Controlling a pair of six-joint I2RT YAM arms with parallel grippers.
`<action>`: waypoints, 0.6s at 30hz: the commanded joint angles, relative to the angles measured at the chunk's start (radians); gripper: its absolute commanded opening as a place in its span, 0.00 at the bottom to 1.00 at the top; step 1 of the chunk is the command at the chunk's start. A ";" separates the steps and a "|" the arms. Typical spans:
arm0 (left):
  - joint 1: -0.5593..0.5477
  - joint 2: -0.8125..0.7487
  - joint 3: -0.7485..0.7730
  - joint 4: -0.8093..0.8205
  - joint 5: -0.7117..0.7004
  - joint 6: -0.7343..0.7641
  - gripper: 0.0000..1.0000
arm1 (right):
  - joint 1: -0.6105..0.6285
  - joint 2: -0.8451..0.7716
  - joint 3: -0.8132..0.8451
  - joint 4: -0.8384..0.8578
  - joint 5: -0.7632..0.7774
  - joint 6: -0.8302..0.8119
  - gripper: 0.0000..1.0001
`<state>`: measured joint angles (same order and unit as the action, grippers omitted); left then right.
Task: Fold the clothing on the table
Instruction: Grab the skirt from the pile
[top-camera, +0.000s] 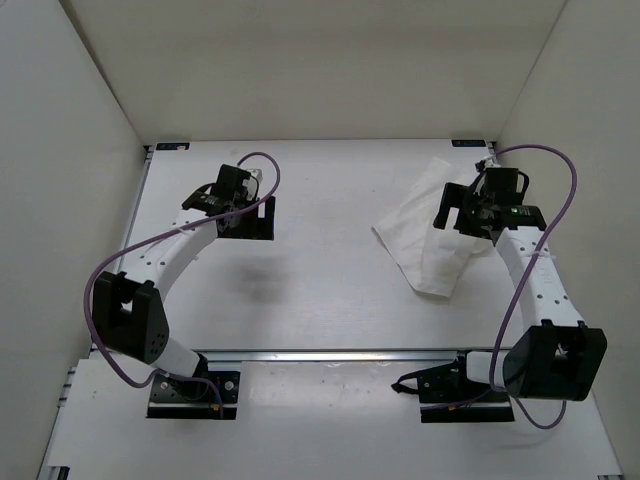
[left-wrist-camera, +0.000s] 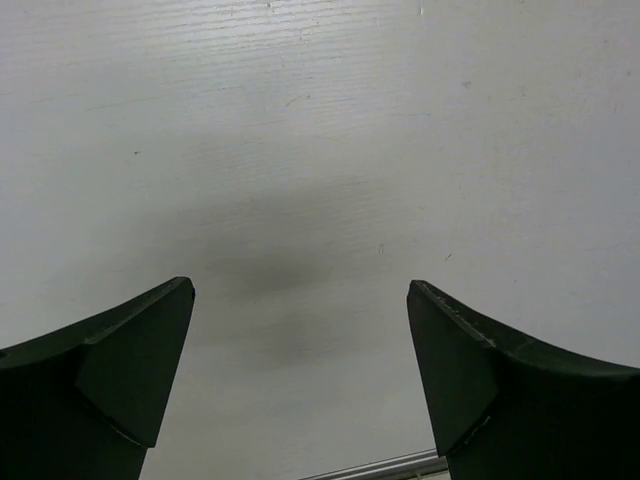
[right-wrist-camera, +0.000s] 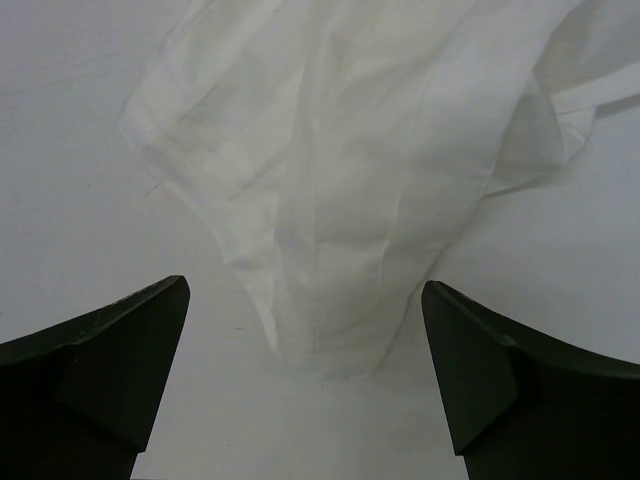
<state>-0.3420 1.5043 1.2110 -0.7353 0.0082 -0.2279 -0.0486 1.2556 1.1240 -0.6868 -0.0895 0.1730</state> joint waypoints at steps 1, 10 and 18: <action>-0.012 -0.024 0.042 0.022 -0.007 -0.005 0.99 | -0.010 0.017 0.071 -0.034 0.046 0.006 0.99; -0.109 0.055 0.048 0.312 0.234 -0.089 0.98 | -0.022 -0.079 -0.056 -0.074 -0.013 0.039 0.99; -0.183 0.356 0.149 0.661 0.415 -0.290 0.99 | -0.036 -0.134 -0.096 -0.089 -0.097 0.065 0.99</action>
<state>-0.5194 1.7992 1.3159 -0.2558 0.3111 -0.4114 -0.0639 1.1618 1.0527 -0.7853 -0.1184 0.2111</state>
